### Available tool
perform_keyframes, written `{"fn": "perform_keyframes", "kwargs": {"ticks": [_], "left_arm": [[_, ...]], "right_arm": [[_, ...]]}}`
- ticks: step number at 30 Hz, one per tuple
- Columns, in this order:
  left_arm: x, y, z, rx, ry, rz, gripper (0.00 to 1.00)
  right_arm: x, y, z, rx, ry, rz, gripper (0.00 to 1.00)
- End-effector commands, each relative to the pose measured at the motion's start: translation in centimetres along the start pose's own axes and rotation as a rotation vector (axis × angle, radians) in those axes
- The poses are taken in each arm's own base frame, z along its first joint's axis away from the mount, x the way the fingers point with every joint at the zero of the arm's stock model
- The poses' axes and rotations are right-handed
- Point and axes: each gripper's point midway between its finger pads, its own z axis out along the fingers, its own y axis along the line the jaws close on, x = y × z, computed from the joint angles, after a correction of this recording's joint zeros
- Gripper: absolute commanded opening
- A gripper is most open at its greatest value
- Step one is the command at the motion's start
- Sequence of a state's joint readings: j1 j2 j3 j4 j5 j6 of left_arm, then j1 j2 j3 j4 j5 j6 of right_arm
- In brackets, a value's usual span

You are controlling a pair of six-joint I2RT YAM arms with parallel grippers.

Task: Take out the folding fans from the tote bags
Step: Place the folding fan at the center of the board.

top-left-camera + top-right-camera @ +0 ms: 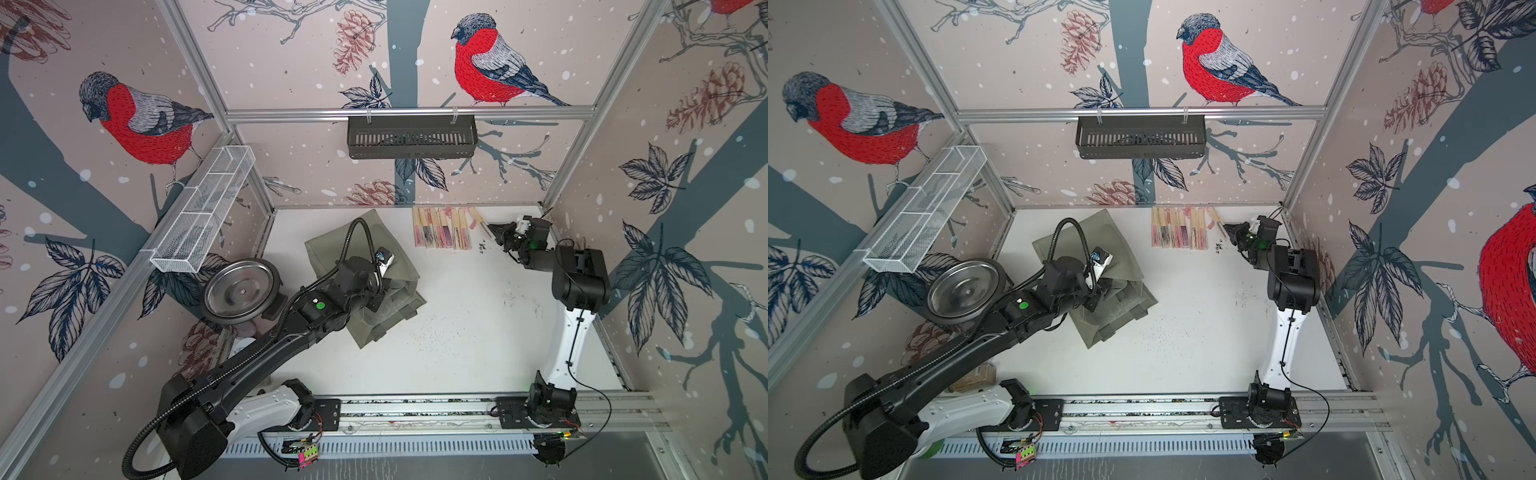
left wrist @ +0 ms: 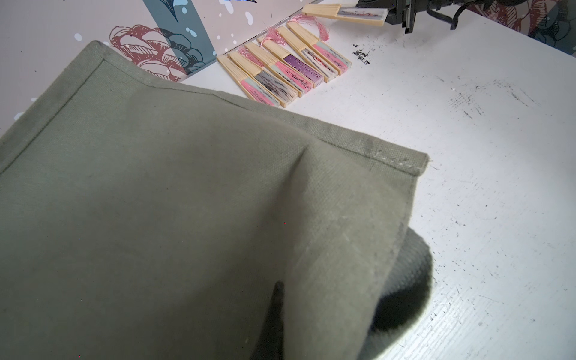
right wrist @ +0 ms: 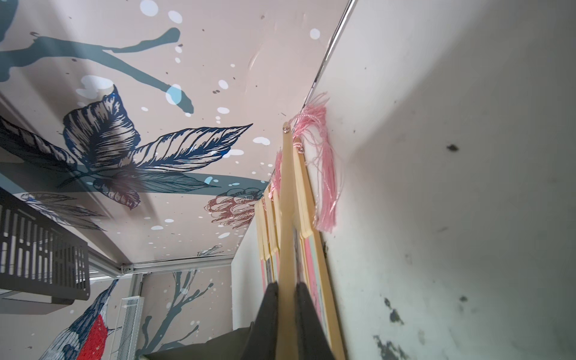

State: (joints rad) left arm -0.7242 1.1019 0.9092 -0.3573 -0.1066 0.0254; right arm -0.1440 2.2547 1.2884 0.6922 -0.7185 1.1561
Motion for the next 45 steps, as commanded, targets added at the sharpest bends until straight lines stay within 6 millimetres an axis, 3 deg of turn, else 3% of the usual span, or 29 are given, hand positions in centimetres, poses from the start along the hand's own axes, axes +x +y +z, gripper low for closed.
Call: {"fn": "perform_keyframes", "kwargs": {"ticks": [1, 9, 17, 35, 42, 45], "left_arm": [[-0.6, -0.2, 0.0, 0.006, -0.02, 0.006, 0.0], [-0.4, -0.2, 0.2, 0.004, -0.014, 0.009, 0.0], [-0.5, -0.1, 0.1, 0.004, -0.015, 0.008, 0.0], [-0.6, -0.1, -0.1, 0.004, -0.022, 0.008, 0.0], [-0.6, -0.1, -0.1, 0.001, -0.021, 0.006, 0.0], [-0.6, -0.1, -0.1, 0.003, -0.021, 0.006, 0.0]], "right_arm": [[-1.0, 0.1, 0.3, -0.022, -0.071, -0.025, 0.05], [0.8, -2.3, 1.7, 0.021, -0.044, -0.007, 0.06], [3.2, -2.8, 2.6, 0.057, 0.007, -0.016, 0.27], [3.4, -2.2, 2.3, 0.189, 0.051, -0.106, 0.38], [2.2, -0.8, -0.5, 0.399, -0.023, -0.293, 0.43], [2.7, -0.1, -2.1, 0.442, -0.041, -0.309, 0.43]]}}
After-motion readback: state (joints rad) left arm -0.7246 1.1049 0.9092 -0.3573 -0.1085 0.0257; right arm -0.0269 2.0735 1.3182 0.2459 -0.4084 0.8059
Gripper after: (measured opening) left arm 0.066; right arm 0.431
